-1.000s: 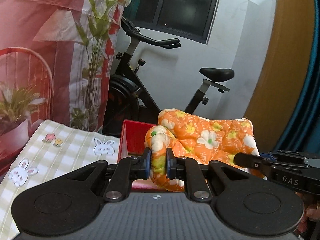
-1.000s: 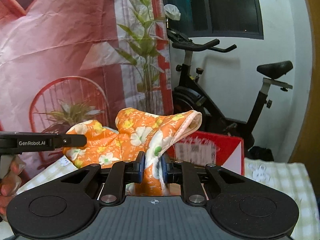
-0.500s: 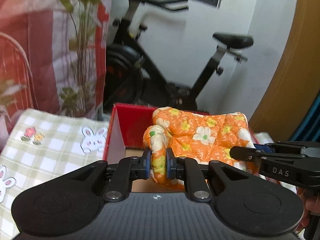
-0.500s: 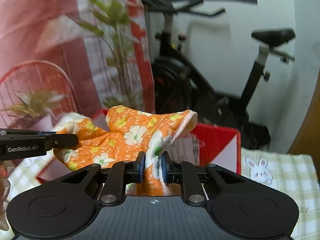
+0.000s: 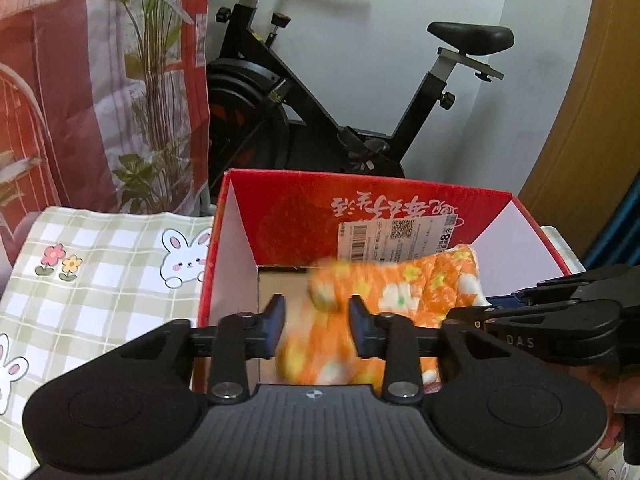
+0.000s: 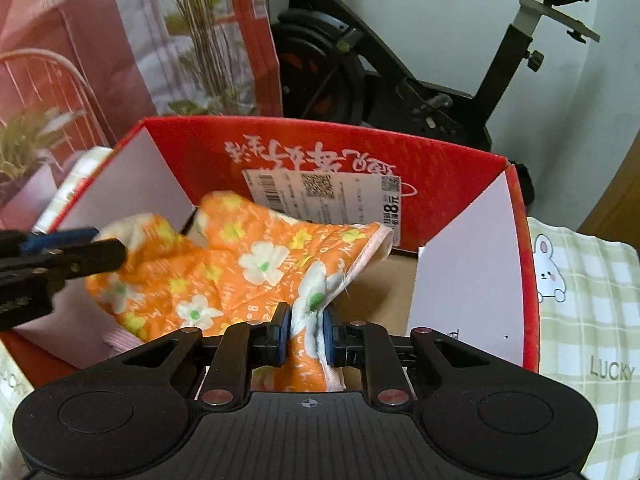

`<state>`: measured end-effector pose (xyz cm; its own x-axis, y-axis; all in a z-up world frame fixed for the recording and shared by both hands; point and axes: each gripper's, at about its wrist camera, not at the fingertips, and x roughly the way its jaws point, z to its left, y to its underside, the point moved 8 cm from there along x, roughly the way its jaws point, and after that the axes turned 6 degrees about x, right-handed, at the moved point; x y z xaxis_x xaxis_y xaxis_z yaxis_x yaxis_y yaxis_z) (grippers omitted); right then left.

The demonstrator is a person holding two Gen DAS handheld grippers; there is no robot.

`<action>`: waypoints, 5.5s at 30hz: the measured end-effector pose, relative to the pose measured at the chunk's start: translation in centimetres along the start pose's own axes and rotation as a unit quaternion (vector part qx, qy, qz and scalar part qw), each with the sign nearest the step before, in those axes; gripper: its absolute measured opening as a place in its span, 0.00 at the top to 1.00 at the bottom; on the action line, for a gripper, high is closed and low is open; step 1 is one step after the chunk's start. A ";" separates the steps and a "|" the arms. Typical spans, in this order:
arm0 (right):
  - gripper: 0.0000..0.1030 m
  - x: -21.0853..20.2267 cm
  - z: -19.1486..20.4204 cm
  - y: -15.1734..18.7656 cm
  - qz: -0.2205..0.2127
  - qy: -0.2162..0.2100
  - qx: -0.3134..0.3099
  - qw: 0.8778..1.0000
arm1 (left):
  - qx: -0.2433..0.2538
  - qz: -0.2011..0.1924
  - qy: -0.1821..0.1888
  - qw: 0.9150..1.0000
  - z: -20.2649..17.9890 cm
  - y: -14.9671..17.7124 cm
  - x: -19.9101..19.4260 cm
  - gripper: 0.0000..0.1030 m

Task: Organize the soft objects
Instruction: 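Carry the oven mitt over the red box and open the left tool, then move the left tool back toward the black glove, then lower the left tool onto the white foil bag of cables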

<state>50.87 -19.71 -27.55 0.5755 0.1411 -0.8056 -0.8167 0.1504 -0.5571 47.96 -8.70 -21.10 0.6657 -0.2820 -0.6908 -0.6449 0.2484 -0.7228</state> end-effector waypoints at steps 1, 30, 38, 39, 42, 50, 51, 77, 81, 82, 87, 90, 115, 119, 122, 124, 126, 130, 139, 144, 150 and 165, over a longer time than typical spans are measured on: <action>0.85 0.2 0.1 0.0 0.003 0.004 0.000 1.000 | 0.001 -0.002 0.000 1.000 0.0 -0.1 -0.1 0.61; 0.62 -17.1 4.7 10.4 -0.122 -0.024 -0.048 0.991 | 0.001 -0.023 0.032 0.999 -1.3 8.2 -13.8 0.61; 0.62 -17.3 5.6 19.4 -0.111 -0.040 -0.013 0.993 | -0.020 -0.006 0.055 0.998 -2.3 14.6 -15.5 0.62; 0.62 -17.4 5.8 20.5 -0.111 -0.040 -0.012 0.993 | -0.027 -0.003 0.058 0.998 -2.4 15.4 -15.5 0.62; 0.62 -17.2 5.9 23.7 -0.101 -0.042 -0.002 0.994 | -0.047 0.005 0.065 0.997 -2.6 17.4 -15.4 0.62; 0.62 -16.7 5.4 28.0 -0.085 -0.034 0.015 0.996 | -0.072 0.019 0.069 0.995 -3.4 21.2 -14.6 0.64; 0.62 -16.6 5.3 28.2 -0.084 -0.033 0.015 0.996 | -0.068 0.020 0.073 0.995 -3.7 21.5 -14.5 0.65; 0.49 -16.0 6.9 30.0 -0.075 -0.036 -0.035 0.996 | -0.063 0.037 0.093 0.993 -5.5 24.7 -13.7 0.66; 0.47 -16.0 7.0 30.1 -0.073 -0.033 -0.040 0.996 | -0.064 0.038 0.093 0.993 -5.5 24.8 -13.7 0.66; 0.44 -16.0 7.0 30.2 -0.072 -0.033 -0.041 0.996 | -0.064 0.039 0.092 0.993 -5.5 24.8 -13.7 0.66; 0.41 -15.9 7.2 30.5 -0.072 -0.029 -0.052 0.996 | -0.064 0.040 0.092 0.993 -5.6 25.0 -13.7 0.66; 0.39 -15.8 7.5 30.6 -0.069 -0.031 -0.060 0.995 | -0.064 0.038 0.093 0.993 -5.6 25.0 -13.7 0.66; 0.35 -14.6 7.1 30.6 -0.076 -0.030 -0.065 0.995 | -0.068 0.030 0.114 0.991 -5.8 24.8 -13.3 0.66; 0.35 -14.8 6.8 30.4 -0.081 -0.029 -0.059 0.995 | -0.071 0.030 0.114 0.990 -5.8 24.7 -13.2 0.65; 0.35 -14.8 6.7 30.4 -0.083 -0.029 -0.057 0.994 | -0.071 0.029 0.114 0.991 -5.8 24.7 -13.3 0.65; 0.35 -14.8 6.7 30.4 -0.085 -0.029 -0.057 0.994 | -0.071 0.029 0.114 0.991 -5.8 24.7 -13.3 0.65; 0.35 -14.8 6.7 30.3 -0.087 -0.029 -0.056 0.994 | -0.071 0.028 0.114 0.991 -5.7 24.7 -13.3 0.65; 0.35 -15.1 6.7 30.2 -0.094 -0.031 -0.053 0.994 | -0.072 0.027 0.112 0.991 -5.7 24.6 -13.4 0.65; 0.35 -15.2 6.7 30.2 -0.092 -0.031 -0.053 0.994 | -0.072 0.026 0.112 0.991 -5.7 24.6 -13.4 0.65; 0.35 -14.9 6.8 30.5 -0.086 -0.026 -0.058 0.994 | -0.072 0.024 0.115 0.990 -5.7 24.6 -13.4 0.66; 0.33 -14.4 6.8 30.7 -0.083 -0.023 -0.066 0.994 | -0.073 0.019 0.128 0.989 -6.0 24.3 -13.5 0.66; 0.38 -15.4 5.1 28.1 -0.118 -0.011 -0.047 0.992 | -0.083 -0.007 0.130 0.988 -5.4 22.0 -13.8 0.66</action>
<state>19.27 -12.69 -29.80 0.7508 0.1345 -0.6467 -0.6593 0.0906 -0.7464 22.55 -4.40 -27.33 0.5705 -0.5182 -0.6372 -0.7027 0.0937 -0.7053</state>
